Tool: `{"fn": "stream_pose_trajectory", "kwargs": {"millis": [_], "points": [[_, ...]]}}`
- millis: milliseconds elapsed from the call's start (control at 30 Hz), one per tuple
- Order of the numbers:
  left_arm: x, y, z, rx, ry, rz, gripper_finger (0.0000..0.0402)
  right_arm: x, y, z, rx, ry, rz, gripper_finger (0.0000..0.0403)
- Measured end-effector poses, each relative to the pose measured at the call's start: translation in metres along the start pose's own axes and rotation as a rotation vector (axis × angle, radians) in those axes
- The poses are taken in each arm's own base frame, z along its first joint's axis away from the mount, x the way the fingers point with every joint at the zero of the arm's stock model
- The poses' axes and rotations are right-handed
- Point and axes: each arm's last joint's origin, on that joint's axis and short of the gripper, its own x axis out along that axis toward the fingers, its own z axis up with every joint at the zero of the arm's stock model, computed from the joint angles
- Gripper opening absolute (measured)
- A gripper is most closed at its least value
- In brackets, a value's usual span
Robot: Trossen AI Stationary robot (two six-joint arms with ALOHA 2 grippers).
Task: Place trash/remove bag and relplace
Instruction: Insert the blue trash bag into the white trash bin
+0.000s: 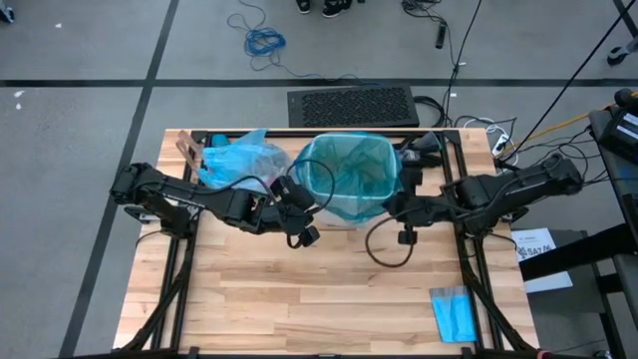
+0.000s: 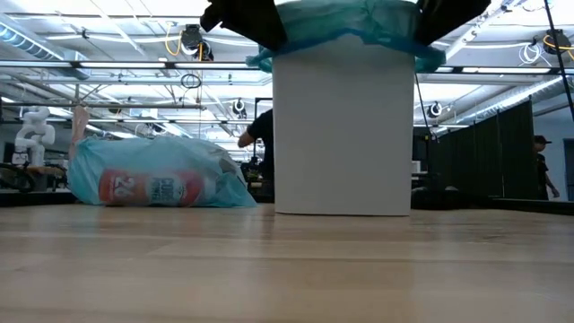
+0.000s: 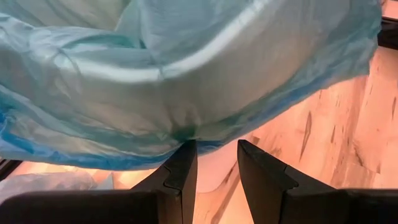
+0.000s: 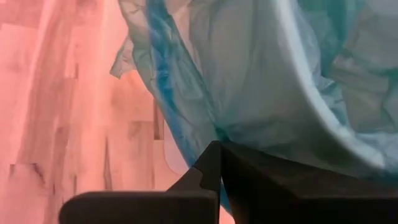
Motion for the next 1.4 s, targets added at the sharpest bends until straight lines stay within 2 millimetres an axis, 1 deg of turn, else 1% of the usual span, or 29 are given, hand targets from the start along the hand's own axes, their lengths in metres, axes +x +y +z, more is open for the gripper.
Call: {"fn": "stream_pose_trajectory", "kwargs": {"millis": [133,233,300,367,500,567,600,667,767,833,867,1033,1100,1167,1267,1300,1400], "points": [[0.000,0.000,0.000,-0.002,-0.004,-0.002,0.0113,0.001,-0.006,-0.001,0.027,0.016,-0.007,0.0000],[0.000,-0.001,0.000,-0.008,-0.003,-0.003,0.0113,-0.007,-0.008,-0.002,0.067,-0.013,0.045,0.0000],[-0.001,-0.001,0.000,-0.009,-0.005,-0.006,0.0113,-0.018,-0.010,0.000,0.090,-0.052,0.090,0.0000],[-0.003,-0.002,0.000,-0.010,-0.009,-0.012,0.0113,-0.034,-0.013,0.005,0.107,-0.113,0.112,0.0000],[-0.005,-0.003,0.000,-0.008,-0.011,-0.019,0.0113,-0.067,-0.021,0.023,0.125,-0.274,0.151,0.0000],[-0.005,-0.003,0.000,-0.008,-0.010,-0.019,0.0113,-0.077,-0.026,0.034,0.128,-0.356,0.149,0.0000],[-0.005,-0.003,0.000,-0.008,-0.011,-0.019,0.0113,-0.078,-0.029,0.040,0.141,-0.386,0.131,0.0000],[-0.005,-0.003,0.000,-0.010,-0.013,-0.020,0.0113,-0.069,-0.038,0.049,0.178,-0.394,0.076,0.0000],[-0.013,-0.003,0.005,-0.035,-0.051,-0.048,0.0113,-0.040,-0.050,0.057,0.236,-0.331,0.080,0.0000],[-0.025,-0.003,0.011,-0.058,-0.101,-0.086,0.0113,-0.019,-0.056,0.061,0.270,-0.286,0.102,0.0000],[-0.032,-0.002,0.014,-0.068,-0.129,-0.107,0.0113,-0.012,-0.060,0.064,0.289,-0.288,0.100,0.0000],[-0.074,0.001,0.028,-0.085,-0.291,-0.223,0.0113,0.009,-0.082,0.076,0.368,-0.350,0.024,0.0000],[-0.090,0.003,0.035,-0.085,-0.369,-0.266,0.0113,0.019,-0.090,0.076,0.387,-0.338,-0.005,0.0000],[-0.102,0.005,0.040,-0.081,-0.437,-0.293,0.0113,0.030,-0.096,0.075,0.399,-0.307,-0.037,0.0000],[-0.110,0.006,0.045,-0.067,-0.497,-0.308,0.0113,0.049,-0.102,0.073,0.395,-0.235,-0.120,0.0000],[-0.111,0.006,0.046,-0.065,-0.508,-0.309,0.0113,0.054,-0.102,0.073,0.391,-0.226,-0.116,0.0000],[-0.111,0.006,0.046,-0.062,-0.507,-0.308,0.0113,0.063,-0.102,0.076,0.379,-0.242,-0.011,0.0000]]}}
